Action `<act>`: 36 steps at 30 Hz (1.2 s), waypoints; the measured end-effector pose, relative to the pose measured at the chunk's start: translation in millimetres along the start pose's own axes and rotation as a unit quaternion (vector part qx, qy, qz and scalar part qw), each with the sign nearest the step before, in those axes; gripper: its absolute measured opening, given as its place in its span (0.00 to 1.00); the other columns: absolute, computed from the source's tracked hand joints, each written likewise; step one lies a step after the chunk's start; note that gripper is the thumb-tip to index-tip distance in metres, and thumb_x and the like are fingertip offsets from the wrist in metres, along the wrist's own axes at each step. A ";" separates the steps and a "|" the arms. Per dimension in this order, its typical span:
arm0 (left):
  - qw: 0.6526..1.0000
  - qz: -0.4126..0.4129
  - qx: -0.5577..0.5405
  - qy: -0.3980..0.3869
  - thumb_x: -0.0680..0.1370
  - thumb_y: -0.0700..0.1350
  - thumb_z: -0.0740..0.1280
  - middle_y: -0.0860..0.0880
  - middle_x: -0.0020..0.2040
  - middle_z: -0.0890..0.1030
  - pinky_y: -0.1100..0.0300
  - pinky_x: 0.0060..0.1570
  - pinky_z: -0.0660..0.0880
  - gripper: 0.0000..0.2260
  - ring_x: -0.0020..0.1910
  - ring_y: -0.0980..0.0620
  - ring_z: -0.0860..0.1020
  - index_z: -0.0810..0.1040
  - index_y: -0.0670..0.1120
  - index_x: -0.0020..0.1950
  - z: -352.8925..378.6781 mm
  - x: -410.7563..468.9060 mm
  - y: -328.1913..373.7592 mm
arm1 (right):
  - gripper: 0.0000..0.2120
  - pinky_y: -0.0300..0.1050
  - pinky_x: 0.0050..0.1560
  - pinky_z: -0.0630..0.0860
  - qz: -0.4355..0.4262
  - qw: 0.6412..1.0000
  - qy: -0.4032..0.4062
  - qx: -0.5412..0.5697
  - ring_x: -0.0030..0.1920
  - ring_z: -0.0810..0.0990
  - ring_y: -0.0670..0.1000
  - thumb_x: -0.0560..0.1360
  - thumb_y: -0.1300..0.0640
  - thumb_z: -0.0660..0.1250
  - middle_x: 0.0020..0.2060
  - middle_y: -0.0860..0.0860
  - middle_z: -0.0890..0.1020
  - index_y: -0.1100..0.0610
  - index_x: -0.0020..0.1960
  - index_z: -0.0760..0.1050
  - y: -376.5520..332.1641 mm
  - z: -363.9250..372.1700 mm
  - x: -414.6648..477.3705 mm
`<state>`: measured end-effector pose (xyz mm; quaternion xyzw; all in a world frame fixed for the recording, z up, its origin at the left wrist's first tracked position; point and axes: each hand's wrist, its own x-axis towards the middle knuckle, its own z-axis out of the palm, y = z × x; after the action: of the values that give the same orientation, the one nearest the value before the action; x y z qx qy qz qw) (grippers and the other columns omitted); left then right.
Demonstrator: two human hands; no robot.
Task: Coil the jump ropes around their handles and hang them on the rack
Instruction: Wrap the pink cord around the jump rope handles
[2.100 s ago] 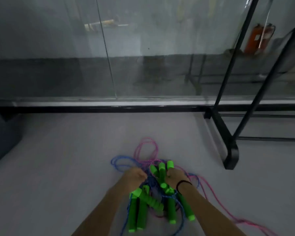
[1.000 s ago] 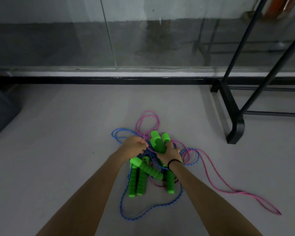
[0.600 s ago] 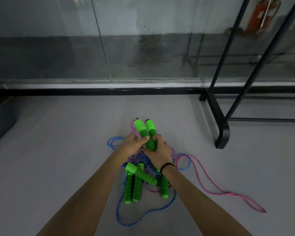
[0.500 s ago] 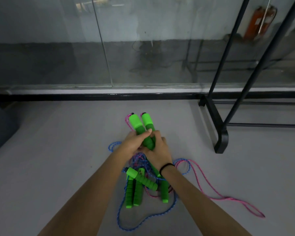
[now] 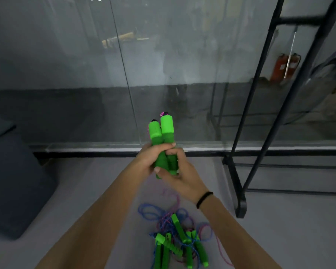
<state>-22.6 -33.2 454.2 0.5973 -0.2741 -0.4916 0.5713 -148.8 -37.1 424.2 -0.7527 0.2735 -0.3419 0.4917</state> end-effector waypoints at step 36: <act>0.950 0.184 0.178 -0.180 0.75 0.36 0.66 0.43 0.41 0.84 0.54 0.40 0.80 0.05 0.35 0.47 0.82 0.75 0.42 0.50 58.6 -267.2 531.2 | 0.12 0.34 0.38 0.76 -0.246 0.951 0.065 0.178 0.35 0.78 0.40 0.67 0.67 0.72 0.36 0.46 0.81 0.55 0.46 0.76 -571.3 -185.0 140.4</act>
<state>-48.8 75.5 1041.2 0.5298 -0.5605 -0.4204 0.4780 -164.1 -34.9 1040.6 -0.6730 0.0467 -0.5436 0.4993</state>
